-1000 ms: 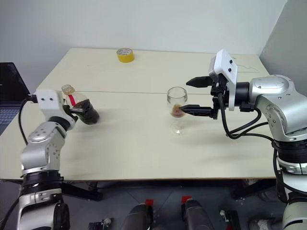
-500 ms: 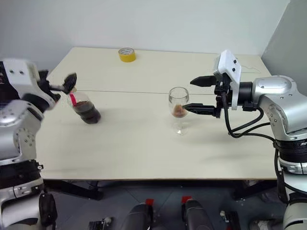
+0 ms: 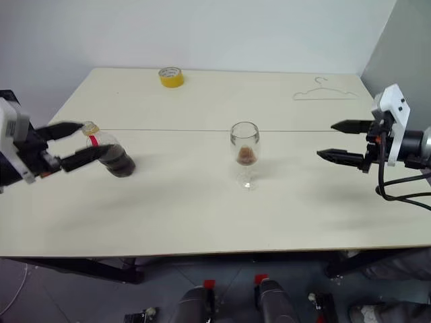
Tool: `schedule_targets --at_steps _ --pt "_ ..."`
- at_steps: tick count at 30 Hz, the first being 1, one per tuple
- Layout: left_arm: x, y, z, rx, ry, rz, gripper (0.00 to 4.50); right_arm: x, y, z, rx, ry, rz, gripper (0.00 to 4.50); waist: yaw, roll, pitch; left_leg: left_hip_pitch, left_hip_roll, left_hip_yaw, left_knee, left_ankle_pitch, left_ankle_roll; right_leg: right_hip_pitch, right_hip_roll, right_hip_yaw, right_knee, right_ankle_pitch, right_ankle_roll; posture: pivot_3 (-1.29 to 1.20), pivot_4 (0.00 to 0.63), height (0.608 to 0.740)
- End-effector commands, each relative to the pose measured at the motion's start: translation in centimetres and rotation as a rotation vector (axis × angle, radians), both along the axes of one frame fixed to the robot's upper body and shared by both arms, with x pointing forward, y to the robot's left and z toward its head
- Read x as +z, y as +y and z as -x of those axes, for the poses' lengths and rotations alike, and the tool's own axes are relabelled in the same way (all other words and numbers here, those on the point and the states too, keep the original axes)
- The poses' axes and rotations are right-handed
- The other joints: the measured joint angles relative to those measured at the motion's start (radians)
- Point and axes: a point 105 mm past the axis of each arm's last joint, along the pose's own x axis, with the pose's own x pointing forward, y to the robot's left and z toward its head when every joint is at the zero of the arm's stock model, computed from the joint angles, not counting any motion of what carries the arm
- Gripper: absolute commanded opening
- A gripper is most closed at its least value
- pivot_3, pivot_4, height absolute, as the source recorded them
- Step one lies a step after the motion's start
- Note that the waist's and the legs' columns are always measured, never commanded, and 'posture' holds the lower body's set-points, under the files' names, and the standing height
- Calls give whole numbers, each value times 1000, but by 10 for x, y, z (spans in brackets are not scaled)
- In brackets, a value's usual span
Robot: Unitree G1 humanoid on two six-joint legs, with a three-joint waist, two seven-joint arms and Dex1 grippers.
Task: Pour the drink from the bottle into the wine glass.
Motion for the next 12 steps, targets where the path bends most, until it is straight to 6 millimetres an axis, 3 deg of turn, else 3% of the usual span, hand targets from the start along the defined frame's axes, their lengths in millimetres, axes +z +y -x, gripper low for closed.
schedule_targets --at_steps 1,4,7,12 --pt "16 15 18 -14 2 -9 4471 10 -12 4 -2 -33 23 4500 -5 0 0 1 0 0 -1 0 0 0 0 1 0 0 0 0 150 740" --pt "19 46 30 50 22 -57 4471 13 -20 3 -14 -42 17 4500 -10 0 0 3 0 2 -4 0 0 0 0 1 0 -1 -1 0 150 740" --pt "38 76 41 124 -1 -70 4471 23 -30 3 -26 -68 26 4500 -11 1 1 6 0 3 -8 0 0 0 0 2 0 -2 -4 0 150 740" --pt "37 71 51 64 38 -57 4471 27 -35 1 -11 -70 55 4500 -11 4 2 6 1 7 -11 0 0 -3 -2 3 0 -4 -5 0 150 740"
